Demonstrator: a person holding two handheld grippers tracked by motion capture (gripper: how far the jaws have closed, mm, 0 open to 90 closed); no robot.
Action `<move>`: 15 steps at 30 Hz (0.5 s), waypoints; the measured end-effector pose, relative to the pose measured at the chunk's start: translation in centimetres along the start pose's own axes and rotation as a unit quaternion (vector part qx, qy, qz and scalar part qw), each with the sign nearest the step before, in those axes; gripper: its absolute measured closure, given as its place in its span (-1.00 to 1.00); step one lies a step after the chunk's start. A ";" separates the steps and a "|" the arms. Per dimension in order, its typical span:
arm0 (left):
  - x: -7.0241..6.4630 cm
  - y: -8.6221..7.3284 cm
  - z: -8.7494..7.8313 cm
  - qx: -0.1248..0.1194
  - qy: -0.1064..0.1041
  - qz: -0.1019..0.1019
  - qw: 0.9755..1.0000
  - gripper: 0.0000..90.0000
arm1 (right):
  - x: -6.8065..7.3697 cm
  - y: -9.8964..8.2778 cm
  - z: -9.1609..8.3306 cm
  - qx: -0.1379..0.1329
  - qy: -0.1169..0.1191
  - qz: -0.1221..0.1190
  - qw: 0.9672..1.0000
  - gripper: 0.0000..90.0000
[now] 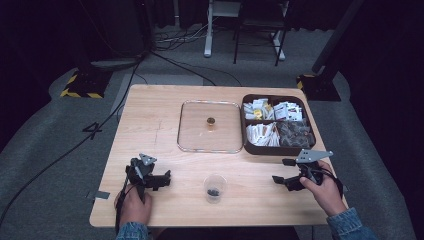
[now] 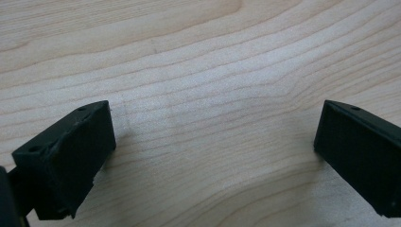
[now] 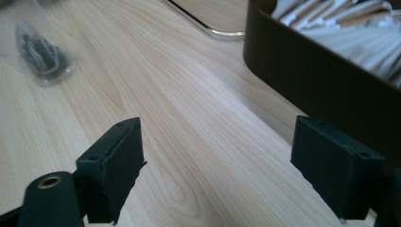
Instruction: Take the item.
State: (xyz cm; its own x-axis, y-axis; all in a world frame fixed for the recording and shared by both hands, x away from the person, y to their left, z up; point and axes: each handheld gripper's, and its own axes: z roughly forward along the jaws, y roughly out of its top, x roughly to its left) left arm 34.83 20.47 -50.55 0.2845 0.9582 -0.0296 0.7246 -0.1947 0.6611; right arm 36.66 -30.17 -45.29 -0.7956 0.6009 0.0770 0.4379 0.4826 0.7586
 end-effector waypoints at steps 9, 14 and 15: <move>0.0 0.0 0.0 0.000 0.000 0.000 1.000 -1.00 | -0.8 -3.3 1.1 0.018 -0.016 0.013 1.000 -0.59; 0.0 0.0 0.0 0.000 0.000 0.000 1.000 -1.00 | -0.8 -4.5 1.6 0.021 -0.036 0.019 0.999 -0.60; 0.0 0.0 0.0 0.000 0.000 0.000 1.000 -1.00 | -0.7 -4.6 1.7 0.023 -0.038 0.016 0.999 -0.62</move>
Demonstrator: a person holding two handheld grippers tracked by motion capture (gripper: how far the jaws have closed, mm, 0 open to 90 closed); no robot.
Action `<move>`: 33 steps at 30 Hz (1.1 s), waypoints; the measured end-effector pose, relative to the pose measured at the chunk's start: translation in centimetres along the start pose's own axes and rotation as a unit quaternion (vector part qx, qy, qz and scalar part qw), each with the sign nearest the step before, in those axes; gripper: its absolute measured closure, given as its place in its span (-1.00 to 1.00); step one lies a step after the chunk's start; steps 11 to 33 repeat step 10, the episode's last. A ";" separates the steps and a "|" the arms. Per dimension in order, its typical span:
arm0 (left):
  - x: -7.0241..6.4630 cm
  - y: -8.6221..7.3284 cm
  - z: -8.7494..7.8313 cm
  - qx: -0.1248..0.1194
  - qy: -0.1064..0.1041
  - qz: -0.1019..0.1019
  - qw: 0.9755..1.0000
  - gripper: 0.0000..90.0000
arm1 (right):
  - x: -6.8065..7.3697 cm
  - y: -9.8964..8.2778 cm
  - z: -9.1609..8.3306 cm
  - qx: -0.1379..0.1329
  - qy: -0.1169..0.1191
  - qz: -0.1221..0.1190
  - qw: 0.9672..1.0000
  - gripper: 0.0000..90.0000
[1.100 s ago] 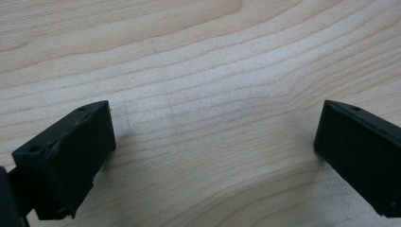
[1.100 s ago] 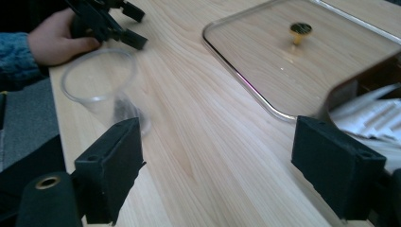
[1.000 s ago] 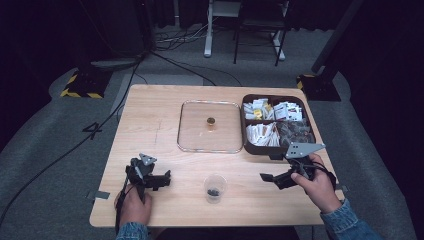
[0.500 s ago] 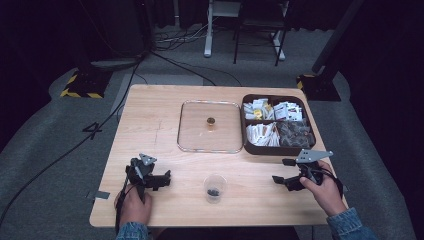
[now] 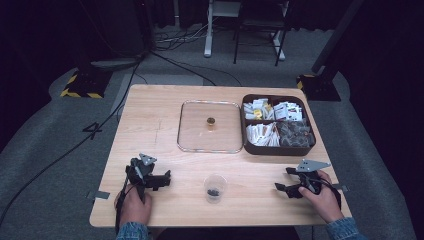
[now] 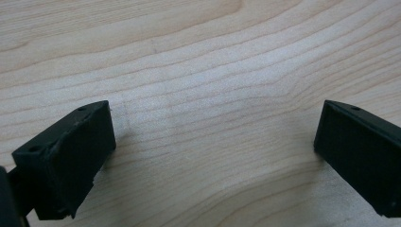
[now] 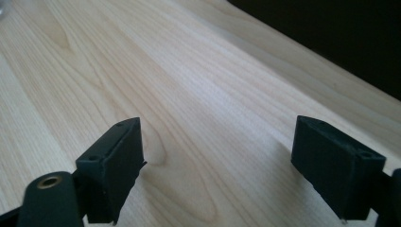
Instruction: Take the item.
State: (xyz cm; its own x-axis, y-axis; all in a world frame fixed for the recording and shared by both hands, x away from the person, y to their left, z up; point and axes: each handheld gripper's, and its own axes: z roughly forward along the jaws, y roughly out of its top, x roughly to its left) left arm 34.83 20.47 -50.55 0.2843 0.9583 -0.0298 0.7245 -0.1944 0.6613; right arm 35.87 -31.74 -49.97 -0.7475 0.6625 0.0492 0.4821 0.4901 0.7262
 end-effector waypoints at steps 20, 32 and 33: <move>0.0 0.0 0.0 0.000 0.000 0.000 1.000 -1.00 | 0.7 -0.7 -0.1 -0.006 -0.019 -0.021 1.000 -0.66; 0.0 0.0 0.0 0.000 0.000 0.000 1.000 -1.00 | 0.7 -0.7 -0.1 -0.006 -0.019 -0.021 1.000 -0.66; 0.0 0.0 0.0 0.000 0.000 0.000 1.000 -1.00 | 0.7 -0.7 -0.1 -0.006 -0.019 -0.021 1.000 -0.66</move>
